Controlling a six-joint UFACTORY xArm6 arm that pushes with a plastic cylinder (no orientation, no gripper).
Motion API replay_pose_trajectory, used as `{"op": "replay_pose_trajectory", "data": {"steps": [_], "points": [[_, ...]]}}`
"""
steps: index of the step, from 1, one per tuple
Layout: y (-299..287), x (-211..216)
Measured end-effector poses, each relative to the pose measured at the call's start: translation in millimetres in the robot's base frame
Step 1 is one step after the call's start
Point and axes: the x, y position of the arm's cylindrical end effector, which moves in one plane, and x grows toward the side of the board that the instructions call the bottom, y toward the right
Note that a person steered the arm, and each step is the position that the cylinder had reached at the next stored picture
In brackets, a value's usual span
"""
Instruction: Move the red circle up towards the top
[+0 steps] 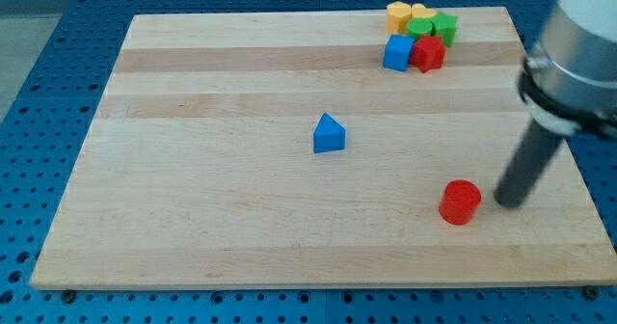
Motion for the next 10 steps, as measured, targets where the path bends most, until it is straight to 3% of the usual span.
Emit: {"op": "replay_pose_trajectory", "data": {"steps": [1,2,4,10], "points": [[-7,46],[-64,63],[-62,60],[-70,-70]]}}
